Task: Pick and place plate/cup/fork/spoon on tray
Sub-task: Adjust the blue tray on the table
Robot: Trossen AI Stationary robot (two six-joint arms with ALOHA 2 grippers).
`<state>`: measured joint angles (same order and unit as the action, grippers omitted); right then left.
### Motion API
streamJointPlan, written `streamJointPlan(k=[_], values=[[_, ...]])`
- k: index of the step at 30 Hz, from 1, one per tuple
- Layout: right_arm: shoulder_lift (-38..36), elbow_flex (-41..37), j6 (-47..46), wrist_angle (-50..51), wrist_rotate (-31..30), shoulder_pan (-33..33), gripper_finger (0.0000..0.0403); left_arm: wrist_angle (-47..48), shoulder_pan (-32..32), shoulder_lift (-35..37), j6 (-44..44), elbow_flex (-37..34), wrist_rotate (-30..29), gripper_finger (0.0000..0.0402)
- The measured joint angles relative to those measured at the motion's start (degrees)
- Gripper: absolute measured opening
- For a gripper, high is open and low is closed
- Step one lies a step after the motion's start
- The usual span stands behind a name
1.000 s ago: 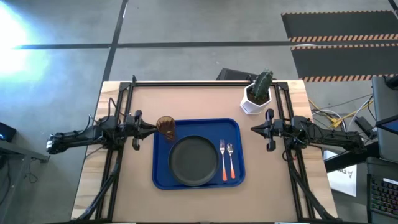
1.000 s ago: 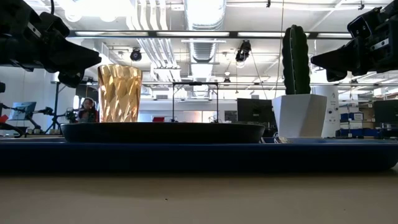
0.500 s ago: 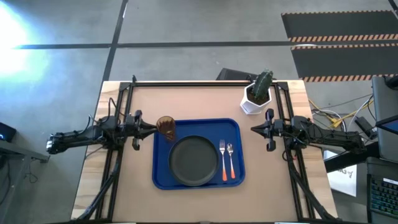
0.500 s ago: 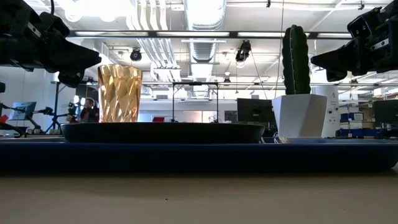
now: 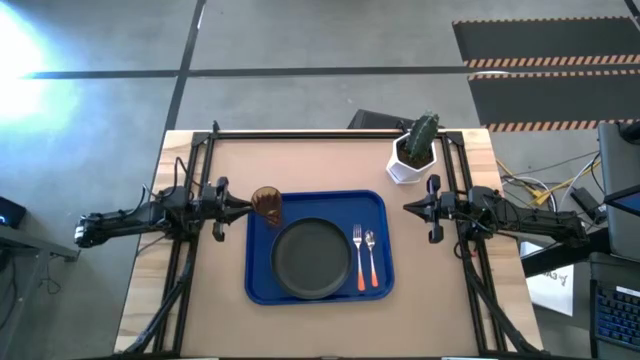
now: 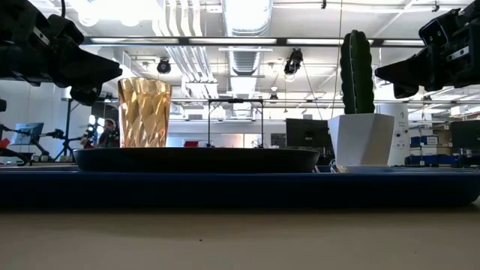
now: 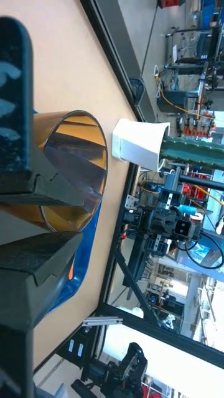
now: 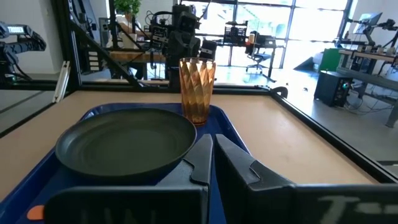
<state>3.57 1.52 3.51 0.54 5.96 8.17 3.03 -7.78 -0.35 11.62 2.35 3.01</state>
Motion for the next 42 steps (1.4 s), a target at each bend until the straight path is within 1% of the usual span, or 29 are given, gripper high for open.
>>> streamJointPlan(k=[7,11,13,16,18,21,23,26,29,30,32,34,35,37,38,40,42], values=[[0.0,0.0,0.0,0.0,0.0,0.0,0.0009,0.0,0.0,0.0,0.0,0.0,0.0,0.0058],[0.0,0.0,-1.0,-1.9,0.1,0.0,0.0009,0.0,0.0,0.0,0.0,0.0,0.0,0.0058],[0.0,0.0,-5.3,-4.4,0.2,0.0,0.0009,0.0,0.0,0.0,0.0,0.0,0.0,0.0058],[0.0,0.0,-15.7,-8.0,0.1,0.0,0.0009,-0.3,0.0,0.0,-0.1,0.0,0.0,0.0058],[0.0,0.0,-20.7,-10.9,0.1,0.0,0.0009,-1.7,0.0,-0.3,0.0,-0.1,0.0,0.0058],[0.0,0.0,-24.4,-14.6,0.1,0.0,0.0009,-3.3,0.0,-0.7,0.0,-0.2,0.0,0.0058],[0.0,0.0,-23.4,-16.3,-1.8,0.0,0.0009,-5.1,0.0,-1.2,0.0,-0.3,-0.3,0.0058],[0.0,0.0,-23.7,-17.1,-9.1,0.0,0.0009,-12.4,0.0,-1.6,0.0,-0.3,-0.4,0.0058],[0.0,0.0,-26.9,-18.0,-14.1,0.0,0.0009,-27.9,0.0,-2.2,0.1,-0.4,-0.3,0.0058],[0.0,0.0,-27.1,-18.4,-15.2,0.0,0.0009,-34.2,0.0,-2.4,0.3,-0.4,0.2,0.0058],[0.0,0.0,-26.6,-19.8,-15.5,0.0,0.0009,-45.6,0.0,-2.7,3.4,-0.4,1.6,0.0058],[0.0,0.0,-26.6,-21.6,-15.2,0.0,0.0009,-52.9,0.0,-2.7,5.8,-0.4,2.2,0.0058],[0.0,0.0,-26.6,-22.6,-15.1,0.0,0.0009,-54.6,0.0,-2.6,5.2,-0.3,2.4,0.0058],[0.0,0.0,-26.6,-24.6,-14.9,0.0,0.0009,-54.9,0.0,-2.3,3.0,-0.3,2.2,0.0058],[0.0,0.0,-26.8,-25.4,-14.6,0.0,0.0009,-54.1,0.0,-2.2,3.1,-0.3,0.9,0.0058],[0.0,0.0,-28.5,-26.8,-14.3,0.0,0.0009,-51.6,0.0,-2.6,4.5,-0.2,-3.7,0.0058],[0.1,0.6,-30.3,-26.5,-13.7,0.0,0.0009,-48.9,0.0,-3.4,4.5,0.5,-5.8,0.0058]])
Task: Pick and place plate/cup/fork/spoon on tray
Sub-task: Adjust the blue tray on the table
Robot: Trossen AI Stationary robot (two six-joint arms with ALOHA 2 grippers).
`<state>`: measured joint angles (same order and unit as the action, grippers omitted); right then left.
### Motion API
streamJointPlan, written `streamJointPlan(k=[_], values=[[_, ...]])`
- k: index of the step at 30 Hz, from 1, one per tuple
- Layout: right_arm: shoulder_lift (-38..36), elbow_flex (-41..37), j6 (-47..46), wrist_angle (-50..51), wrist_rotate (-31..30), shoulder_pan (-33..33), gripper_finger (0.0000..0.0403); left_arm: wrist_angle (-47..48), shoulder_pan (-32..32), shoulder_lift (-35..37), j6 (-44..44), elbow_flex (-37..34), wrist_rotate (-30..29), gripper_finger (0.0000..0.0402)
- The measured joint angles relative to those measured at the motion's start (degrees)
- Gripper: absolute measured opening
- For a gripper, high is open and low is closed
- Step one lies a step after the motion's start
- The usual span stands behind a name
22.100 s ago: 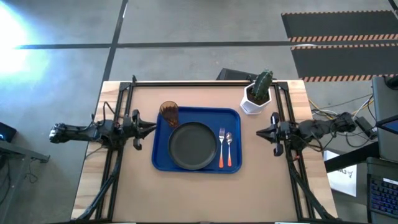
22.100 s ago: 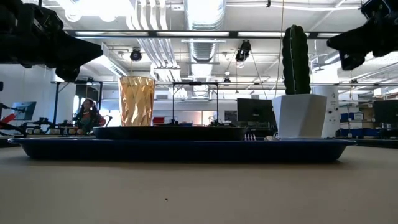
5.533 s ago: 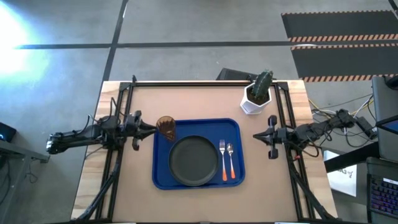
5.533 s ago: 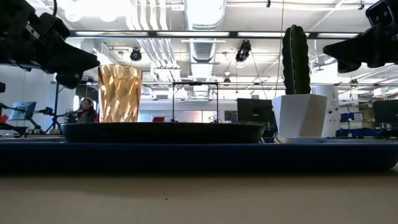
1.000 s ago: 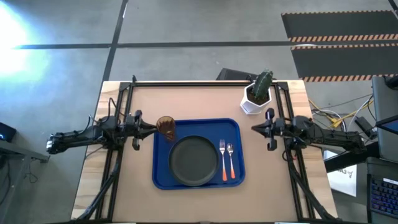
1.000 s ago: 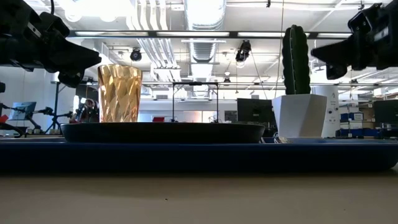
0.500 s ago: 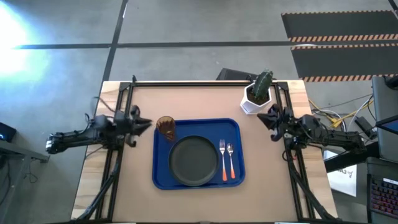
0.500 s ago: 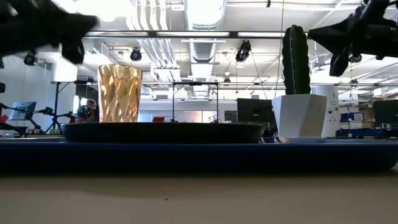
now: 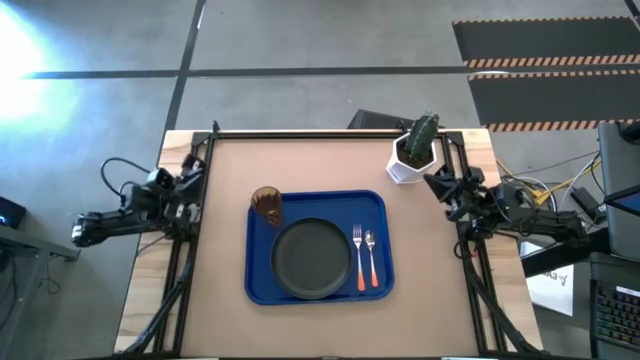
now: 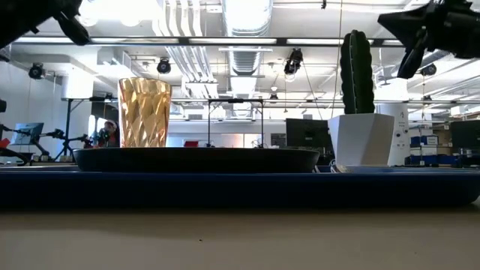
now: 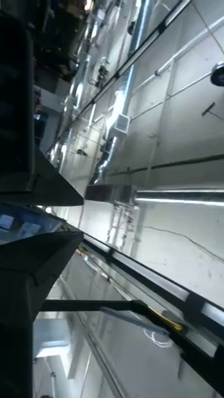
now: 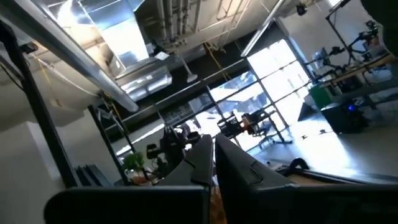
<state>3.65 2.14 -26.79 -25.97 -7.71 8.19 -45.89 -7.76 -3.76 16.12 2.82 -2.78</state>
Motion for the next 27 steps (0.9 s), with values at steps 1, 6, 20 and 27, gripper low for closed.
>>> streamJointPlan(k=[1,6,20,27], values=[[0.4,0.8,-0.3,0.7,0.4,0.0,0.0009,0.8,0.0,-0.5,0.0,0.6,0.0,0.0058],[6.0,11.2,2.0,12.7,0.7,0.0,0.0013,3.0,0.0,-3.2,-3.0,5.2,2.0,0.0058],[40.6,49.5,10.6,54.8,-7.8,0.0,0.007,20.2,0.0,-7.6,-4.6,17.5,2.8,0.0058],[54.6,62.5,13.9,69.5,-9.4,0.1,0.0109,20.3,0.0,-6.2,-5.1,18.5,2.8,0.0058]])
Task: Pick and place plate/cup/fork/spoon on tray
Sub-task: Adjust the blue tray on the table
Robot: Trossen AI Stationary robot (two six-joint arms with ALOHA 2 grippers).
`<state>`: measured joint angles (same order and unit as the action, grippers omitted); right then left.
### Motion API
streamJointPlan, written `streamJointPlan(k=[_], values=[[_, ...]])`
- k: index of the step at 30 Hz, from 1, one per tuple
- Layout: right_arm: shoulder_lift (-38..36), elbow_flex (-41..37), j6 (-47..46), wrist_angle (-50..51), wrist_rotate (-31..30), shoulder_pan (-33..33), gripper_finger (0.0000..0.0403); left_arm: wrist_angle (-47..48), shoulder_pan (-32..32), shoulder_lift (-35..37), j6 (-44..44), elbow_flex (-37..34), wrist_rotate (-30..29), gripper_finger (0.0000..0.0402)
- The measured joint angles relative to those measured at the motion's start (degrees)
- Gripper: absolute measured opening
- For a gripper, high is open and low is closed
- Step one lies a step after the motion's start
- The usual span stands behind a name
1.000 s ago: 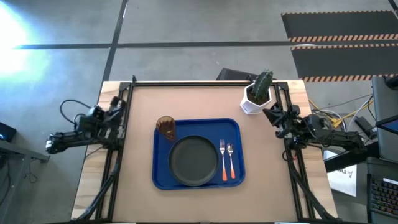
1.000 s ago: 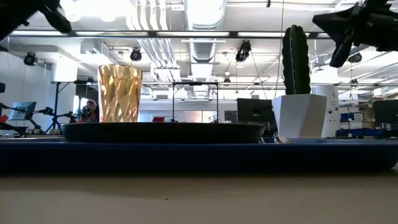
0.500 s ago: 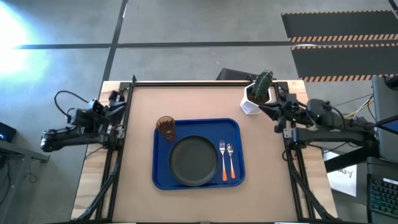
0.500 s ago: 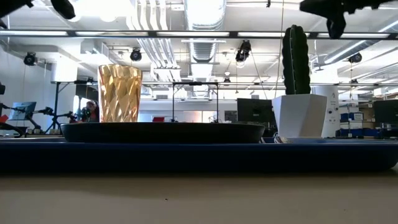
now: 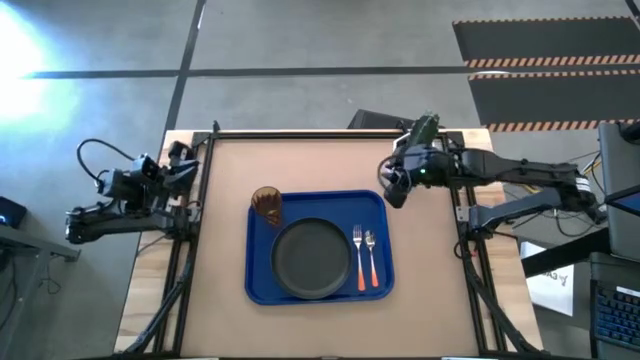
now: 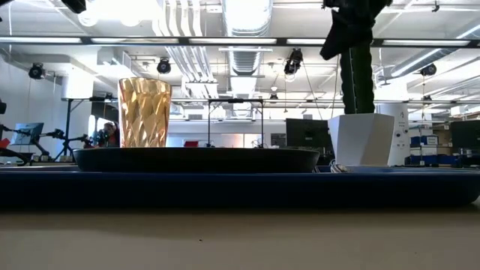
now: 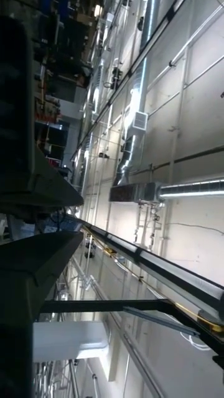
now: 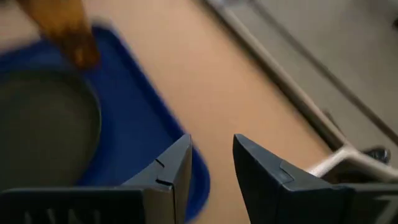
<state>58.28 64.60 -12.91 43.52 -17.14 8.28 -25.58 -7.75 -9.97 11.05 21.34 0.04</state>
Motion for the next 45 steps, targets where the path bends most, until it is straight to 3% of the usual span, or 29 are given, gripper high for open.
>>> streamJointPlan(k=[6,10,17,24,33,45], values=[[8.3,6.0,-2.2,13.6,2.0,0.0,0.0089,4.0,0.0,1.6,0.1,-0.1,0.0,0.0058],[12.8,6.1,-5.2,16.7,4.1,0.0,0.0078,4.1,0.0,2.0,0.2,-0.1,0.0,0.0058],[19.2,6.0,-2.6,13.0,4.8,0.2,0.0083,4.2,0.0,2.7,0.1,-0.2,0.0,0.0058],[26.6,6.1,1.2,1.8,16.0,2.2,0.0061,4.2,0.0,2.8,0.1,-0.2,0.0,0.0058],[33.8,6.0,0.8,8.5,20.5,2.4,0.0013,4.3,0.0,2.8,0.1,-0.3,0.0,0.0058],[37.4,0.7,-3.7,8.6,20.6,2.2,0.0008,5.7,0.0,2.9,0.1,-0.4,0.0,0.0058]])
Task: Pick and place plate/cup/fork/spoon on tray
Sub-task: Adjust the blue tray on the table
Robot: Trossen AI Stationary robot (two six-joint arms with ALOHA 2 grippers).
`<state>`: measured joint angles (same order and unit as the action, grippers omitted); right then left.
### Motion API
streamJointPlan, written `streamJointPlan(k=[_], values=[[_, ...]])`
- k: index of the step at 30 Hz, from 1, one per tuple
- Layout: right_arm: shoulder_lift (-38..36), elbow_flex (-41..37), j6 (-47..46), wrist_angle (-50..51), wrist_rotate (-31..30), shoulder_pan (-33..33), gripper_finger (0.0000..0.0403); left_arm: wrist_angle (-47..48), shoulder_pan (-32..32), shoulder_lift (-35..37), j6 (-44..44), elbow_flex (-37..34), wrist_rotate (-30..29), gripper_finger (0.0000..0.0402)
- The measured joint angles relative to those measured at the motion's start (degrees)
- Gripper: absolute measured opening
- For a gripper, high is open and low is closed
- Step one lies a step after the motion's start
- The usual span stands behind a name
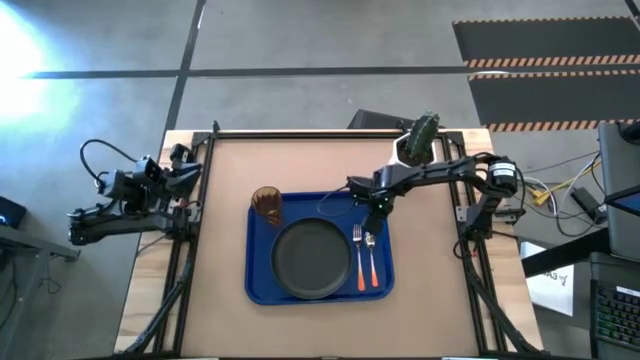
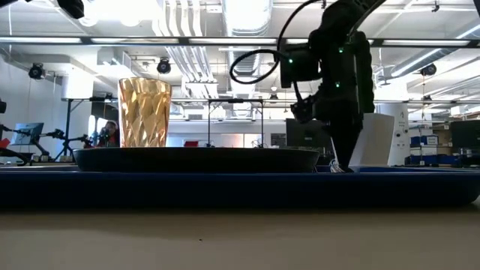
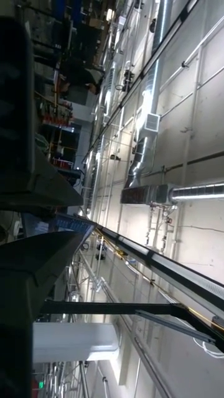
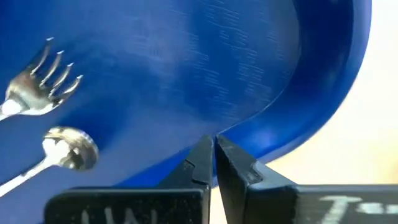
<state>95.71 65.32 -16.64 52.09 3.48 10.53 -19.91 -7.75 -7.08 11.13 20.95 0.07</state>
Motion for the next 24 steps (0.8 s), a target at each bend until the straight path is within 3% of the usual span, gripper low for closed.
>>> streamJointPlan(k=[9,24], values=[[-1.6,-6.3,-3.4,-7.5,1.5,-0.5,0.0008,0.0,0.0,0.0,0.0,0.0,0.0,0.0058],[-6.4,-10.8,-5.1,-7.3,1.5,-1.4,0.0008,0.0,0.0,0.0,0.0,0.0,0.0,0.0058]])
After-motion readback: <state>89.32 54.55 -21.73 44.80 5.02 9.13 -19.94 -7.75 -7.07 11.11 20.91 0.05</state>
